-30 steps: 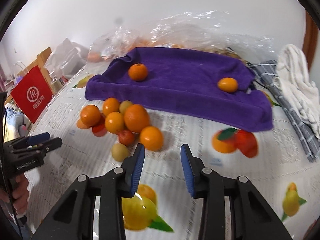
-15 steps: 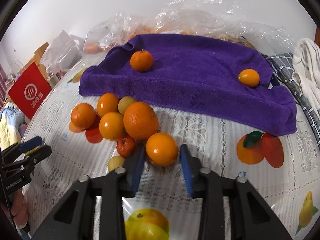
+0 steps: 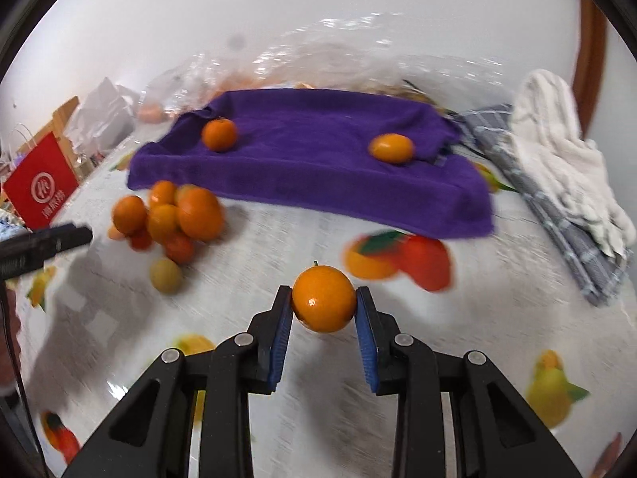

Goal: Organize fruits
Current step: 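Grasp a large orange with the left tool while the right tool lifts its orange, then carry both held oranges over the purple towel with both tools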

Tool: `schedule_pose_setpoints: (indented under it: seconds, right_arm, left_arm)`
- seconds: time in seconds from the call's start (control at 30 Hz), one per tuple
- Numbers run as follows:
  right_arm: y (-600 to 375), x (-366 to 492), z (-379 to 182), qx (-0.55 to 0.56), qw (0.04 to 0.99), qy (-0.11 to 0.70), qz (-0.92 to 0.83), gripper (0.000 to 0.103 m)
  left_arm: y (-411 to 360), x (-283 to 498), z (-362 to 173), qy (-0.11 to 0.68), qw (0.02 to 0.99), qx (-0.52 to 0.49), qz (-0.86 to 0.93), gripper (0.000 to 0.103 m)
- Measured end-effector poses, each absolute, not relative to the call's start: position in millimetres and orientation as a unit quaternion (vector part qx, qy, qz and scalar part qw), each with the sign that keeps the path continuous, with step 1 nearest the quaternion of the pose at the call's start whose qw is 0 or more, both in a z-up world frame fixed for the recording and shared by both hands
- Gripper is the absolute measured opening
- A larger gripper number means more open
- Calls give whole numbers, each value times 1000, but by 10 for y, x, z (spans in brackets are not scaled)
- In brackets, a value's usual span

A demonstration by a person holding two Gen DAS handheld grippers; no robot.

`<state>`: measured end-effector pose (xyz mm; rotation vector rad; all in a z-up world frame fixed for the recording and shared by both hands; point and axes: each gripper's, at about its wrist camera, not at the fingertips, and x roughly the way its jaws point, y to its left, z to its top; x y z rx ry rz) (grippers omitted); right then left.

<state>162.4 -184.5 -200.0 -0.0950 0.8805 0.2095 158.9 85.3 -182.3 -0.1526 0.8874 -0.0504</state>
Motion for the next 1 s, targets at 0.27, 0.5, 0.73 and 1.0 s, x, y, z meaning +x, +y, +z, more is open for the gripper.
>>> schedule_pose_setpoints:
  seconds: [0.27,0.5,0.73,1.0]
  right_arm:
    - [-2348,1458,-2080,-28,903,424,55,31]
    - [-2446,1368,-2129,-37,903,426,44,31]
    - [-2569,1262,-2010,4,910,415,31,31]
    - [-2519,1217,-1953,20,911,411,15,31]
  left_arm:
    - [593,1888,-1952,447,893,-53,-12,54]
    - [631,1899,-2039,418,904,-86,-5,42]
    - [770,1803,-1979,376,920,-113,8,38]
    - [852,1688,-1886,347,929,-129,8,38]
